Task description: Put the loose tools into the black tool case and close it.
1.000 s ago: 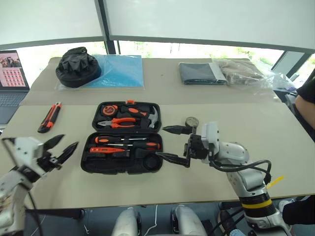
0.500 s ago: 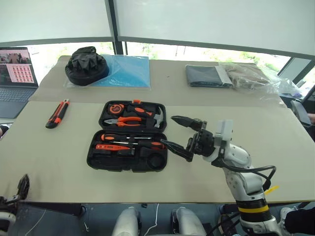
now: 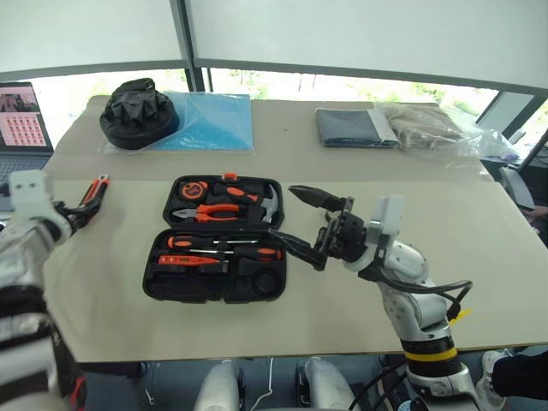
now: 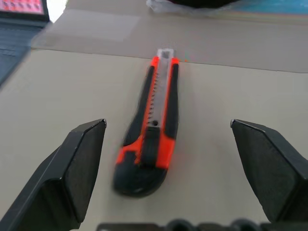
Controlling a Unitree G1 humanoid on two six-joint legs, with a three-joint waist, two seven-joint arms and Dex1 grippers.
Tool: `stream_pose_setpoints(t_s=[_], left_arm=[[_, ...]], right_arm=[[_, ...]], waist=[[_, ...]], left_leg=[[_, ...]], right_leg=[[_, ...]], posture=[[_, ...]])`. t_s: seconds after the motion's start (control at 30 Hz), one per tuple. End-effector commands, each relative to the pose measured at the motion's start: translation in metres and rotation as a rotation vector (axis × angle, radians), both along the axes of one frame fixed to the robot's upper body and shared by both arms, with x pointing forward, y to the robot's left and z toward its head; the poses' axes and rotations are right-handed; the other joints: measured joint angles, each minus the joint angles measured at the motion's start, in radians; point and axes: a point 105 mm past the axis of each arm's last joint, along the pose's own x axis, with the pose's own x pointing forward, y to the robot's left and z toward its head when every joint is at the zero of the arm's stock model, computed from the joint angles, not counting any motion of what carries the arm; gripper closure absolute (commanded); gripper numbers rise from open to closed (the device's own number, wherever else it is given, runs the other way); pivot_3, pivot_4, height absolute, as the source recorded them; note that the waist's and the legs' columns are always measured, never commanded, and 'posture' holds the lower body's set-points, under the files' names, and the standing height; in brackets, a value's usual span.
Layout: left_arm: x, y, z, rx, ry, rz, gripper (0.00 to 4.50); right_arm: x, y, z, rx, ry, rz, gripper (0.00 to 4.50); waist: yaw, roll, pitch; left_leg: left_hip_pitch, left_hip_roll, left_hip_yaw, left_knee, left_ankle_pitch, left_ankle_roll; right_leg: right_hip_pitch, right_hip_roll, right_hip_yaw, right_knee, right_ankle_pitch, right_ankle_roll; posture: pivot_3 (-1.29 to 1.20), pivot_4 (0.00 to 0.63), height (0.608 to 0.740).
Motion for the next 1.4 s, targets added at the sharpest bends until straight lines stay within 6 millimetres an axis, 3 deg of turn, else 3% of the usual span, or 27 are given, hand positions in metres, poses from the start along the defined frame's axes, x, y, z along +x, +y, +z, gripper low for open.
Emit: stream_pose_setpoints(t_s=[0.03,0.17,0.43,0.53,0.7,0.83,0.97,1.07,1.13,1.17,1.27,1.4], left_arm=[[0.012,0.007,0.002,0.028,0.026,0.045,0.02],[0.015,0.008,-0.008,0.029,0.077,0.093,0.02],[0.008,0.016,-0.020,-0.009,0.093,0.158,0.02],[0.010,0.012,-0.020,-0.016,0.084,0.126,0.77],[0.013,0.008,-0.019,-0.003,0.050,0.091,2.58],[0.016,0.006,-0.010,0.007,-0.023,0.053,2.70],[0.018,-0.014,0.032,0.050,-0.276,-0.234,2.70],[-0.004,-0.048,0.059,0.145,-0.419,-0.618,2.70],[-0.019,-0.063,0.069,0.169,-0.447,-0.772,2.70],[-0.023,-0.066,0.071,0.185,-0.438,-0.799,2.70],[-0.057,-0.095,0.055,0.327,-0.248,-1.101,2.70],[-0.105,-0.130,0.033,0.426,-0.093,-1.428,2.70]], right_arm=[[-0.003,-0.005,0.010,0.024,-0.052,-0.041,0.00],[-0.005,-0.010,0.010,0.030,-0.056,-0.084,0.00],[-0.008,-0.018,0.010,0.028,-0.058,-0.148,0.00],[-0.007,-0.019,0.010,0.031,-0.060,-0.156,0.00],[-0.005,-0.017,0.009,0.025,-0.059,-0.149,0.00],[-0.005,-0.015,0.008,0.015,-0.055,-0.135,0.00],[-0.007,-0.016,0.005,-0.004,-0.049,-0.120,0.00],[-0.011,-0.019,0.004,-0.038,-0.040,-0.084,0.00],[-0.016,-0.020,0.004,-0.072,-0.057,-0.053,0.00],[-0.018,-0.021,0.004,-0.088,-0.070,-0.039,0.00],[-0.026,-0.026,0.009,-0.159,-0.083,0.021,0.00],[-0.039,-0.036,-0.006,-0.324,-0.041,0.109,0.00]], waist=[[-0.004,-0.001,0.000],[-0.008,-0.001,0.000],[-0.008,-0.001,0.000],[-0.009,-0.001,0.000],[-0.006,-0.001,0.000],[-0.006,-0.001,0.000],[-0.006,-0.002,0.000],[-0.007,-0.003,0.000],[-0.006,-0.003,0.000],[-0.007,-0.003,0.000],[-0.011,-0.002,0.000],[-0.007,0.000,0.001]], left_leg=[[-0.002,0.000,0.001,0.000,0.000,0.000],[-0.010,0.000,0.003,0.001,0.002,-0.003],[-0.010,0.000,0.005,0.001,0.000,0.000],[-0.009,0.000,0.005,0.001,0.000,0.000],[-0.008,0.000,0.005,0.002,0.001,-0.002],[-0.008,0.000,0.005,0.003,0.001,-0.001],[-0.009,0.000,0.005,0.003,0.001,-0.001],[-0.010,0.000,0.005,0.003,0.001,-0.001],[-0.010,0.001,0.006,0.003,0.001,-0.001],[-0.010,0.001,0.007,0.003,0.000,-0.001],[-0.009,0.001,0.007,0.003,0.000,0.000],[-0.006,0.002,0.007,0.002,-0.001,0.002]], right_leg=[[-0.002,0.000,-0.001,0.000,0.000,0.000],[-0.009,0.000,0.000,0.002,0.000,0.000],[-0.010,-0.002,0.000,0.000,0.000,0.001],[-0.010,-0.002,0.001,0.002,0.000,0.001],[-0.010,-0.001,0.001,0.004,0.001,0.001],[-0.010,-0.001,0.001,0.004,0.001,0.001],[-0.010,-0.001,0.000,0.004,0.001,0.001],[-0.010,-0.001,0.000,0.003,0.001,0.001],[-0.010,-0.002,0.001,0.002,0.001,0.000],[-0.010,-0.002,0.001,0.002,0.001,0.000],[-0.010,-0.002,0.002,0.002,0.001,0.001],[-0.009,-0.004,0.004,0.002,0.000,0.001]], posture=[[0.00,0.150,0.740],[0.00,0.150,0.740],[0.00,0.150,0.740],[0.00,0.150,0.740],[0.00,0.150,0.740],[0.00,0.150,0.740],[0.00,0.150,0.740],[0.00,0.150,0.740],[0.00,0.150,0.740],[0.00,0.150,0.740],[0.00,0.150,0.740],[0.00,0.150,0.740]])
